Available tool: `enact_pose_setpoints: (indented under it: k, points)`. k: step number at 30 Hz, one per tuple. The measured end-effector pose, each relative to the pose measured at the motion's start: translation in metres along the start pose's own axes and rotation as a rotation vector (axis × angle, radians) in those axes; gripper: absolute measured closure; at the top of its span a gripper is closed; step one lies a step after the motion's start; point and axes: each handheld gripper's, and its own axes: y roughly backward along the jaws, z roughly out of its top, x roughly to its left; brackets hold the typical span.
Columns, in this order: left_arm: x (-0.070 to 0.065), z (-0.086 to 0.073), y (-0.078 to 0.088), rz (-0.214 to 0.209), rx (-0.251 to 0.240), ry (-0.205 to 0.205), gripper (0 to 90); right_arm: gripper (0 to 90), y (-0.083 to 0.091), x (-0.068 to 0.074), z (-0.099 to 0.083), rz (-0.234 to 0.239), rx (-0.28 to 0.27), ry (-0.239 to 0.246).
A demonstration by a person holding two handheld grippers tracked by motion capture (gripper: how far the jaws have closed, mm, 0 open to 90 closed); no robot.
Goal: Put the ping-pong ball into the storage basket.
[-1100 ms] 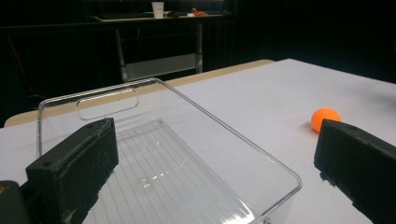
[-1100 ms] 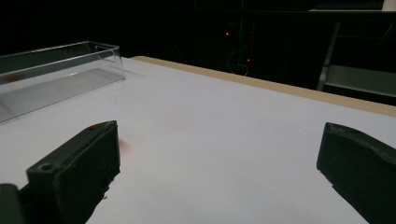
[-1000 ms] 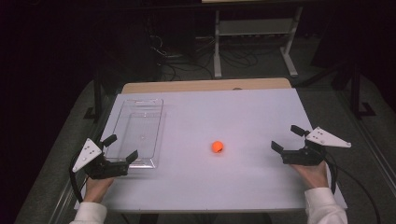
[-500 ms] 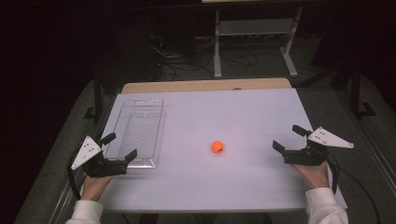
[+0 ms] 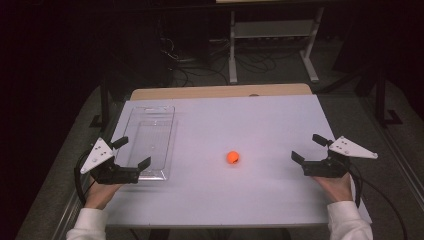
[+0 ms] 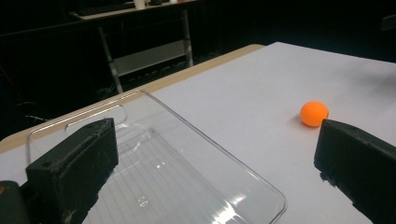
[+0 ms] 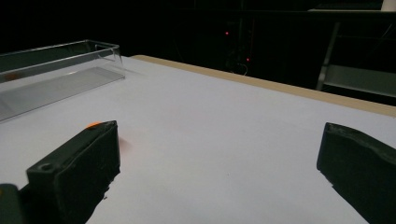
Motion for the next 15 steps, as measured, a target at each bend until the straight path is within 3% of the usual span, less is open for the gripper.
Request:
enact_pose_setpoints:
  k: [15]
  points:
    - [-0.002, 0.032, -0.01, -0.052, 0.044, -0.064, 0.0, 0.0, -0.001, 0.001, 0.0, 0.005, 0.013, 0.008]
